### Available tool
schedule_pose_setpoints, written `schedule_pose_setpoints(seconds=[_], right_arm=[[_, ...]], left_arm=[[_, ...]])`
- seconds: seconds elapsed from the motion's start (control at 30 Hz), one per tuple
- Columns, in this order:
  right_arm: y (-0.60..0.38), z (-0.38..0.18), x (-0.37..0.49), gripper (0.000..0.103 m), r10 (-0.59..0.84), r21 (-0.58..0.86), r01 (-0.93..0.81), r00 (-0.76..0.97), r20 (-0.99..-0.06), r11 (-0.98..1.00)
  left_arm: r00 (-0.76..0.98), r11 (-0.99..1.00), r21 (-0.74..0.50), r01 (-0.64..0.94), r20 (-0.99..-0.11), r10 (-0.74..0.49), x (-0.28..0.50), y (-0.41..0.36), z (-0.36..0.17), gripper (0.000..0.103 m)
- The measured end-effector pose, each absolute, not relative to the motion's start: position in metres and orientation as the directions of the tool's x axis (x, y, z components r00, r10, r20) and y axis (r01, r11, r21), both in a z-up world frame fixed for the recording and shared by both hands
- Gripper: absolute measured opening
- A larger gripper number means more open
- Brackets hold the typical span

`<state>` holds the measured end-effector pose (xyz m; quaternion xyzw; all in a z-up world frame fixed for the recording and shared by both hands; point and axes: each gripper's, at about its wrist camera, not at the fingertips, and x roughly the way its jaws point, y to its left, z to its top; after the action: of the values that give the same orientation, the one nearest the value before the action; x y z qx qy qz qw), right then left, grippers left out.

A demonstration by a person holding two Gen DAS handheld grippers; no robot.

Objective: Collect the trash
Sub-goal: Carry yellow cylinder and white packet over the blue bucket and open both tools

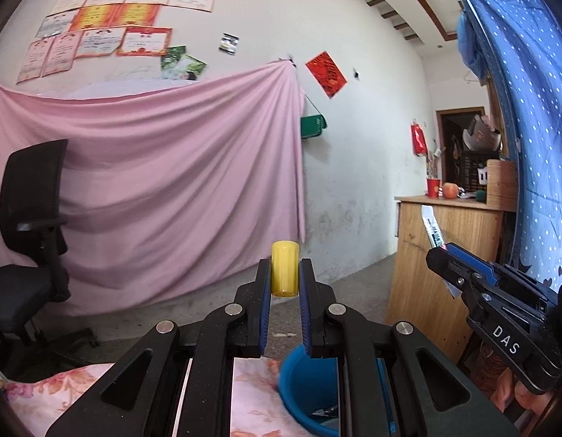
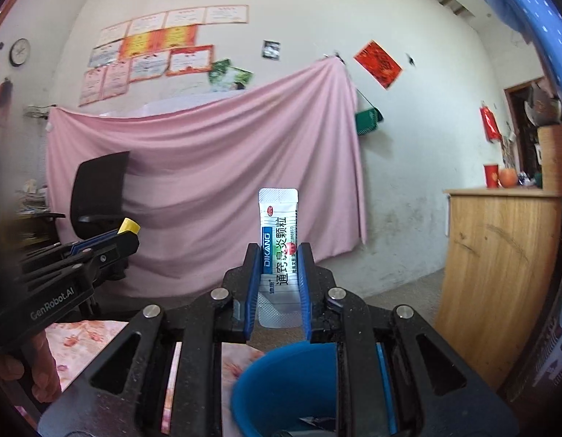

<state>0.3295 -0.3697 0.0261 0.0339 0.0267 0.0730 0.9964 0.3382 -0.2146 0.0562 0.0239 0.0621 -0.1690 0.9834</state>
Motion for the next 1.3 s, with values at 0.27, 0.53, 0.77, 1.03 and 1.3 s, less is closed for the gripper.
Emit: schedule_pose_setpoints(seconds=[0.27,0.53,0.77,1.03,1.3], right_arm=[[-0.402,0.001,0.342,0.049,0.086,0.118,-0.069,0.986,-0.145,0.991],[-0.422,-0.022,0.356,0.049,0.067,0.134,-0.038,0.974,-0.217,0.99],[-0.43,-0.034,0.366,0.05,0.069,0.15,-0.028,0.958,-0.277,0.988],[-0.436,-0.054,0.389,0.05,0.083,0.192,-0.004,0.912,-0.402,0.981],[-0.439,-0.081,0.414,0.05,0.128,0.23,-0.008,0.851,-0.509,0.973]], left_arm=[[0.899,0.915,0.028,0.402,-0.202,-0.389,0.359,-0.257,0.035,0.012],[0.865,0.903,-0.005,0.43,-0.284,-0.414,0.381,-0.276,0.018,0.012],[0.817,0.896,-0.058,0.44,-0.388,-0.426,0.405,-0.285,0.006,0.012],[0.737,0.899,-0.133,0.417,-0.53,-0.42,0.431,-0.286,-0.01,0.012],[0.632,0.897,-0.227,0.38,-0.644,-0.431,0.459,-0.287,-0.028,0.012]])
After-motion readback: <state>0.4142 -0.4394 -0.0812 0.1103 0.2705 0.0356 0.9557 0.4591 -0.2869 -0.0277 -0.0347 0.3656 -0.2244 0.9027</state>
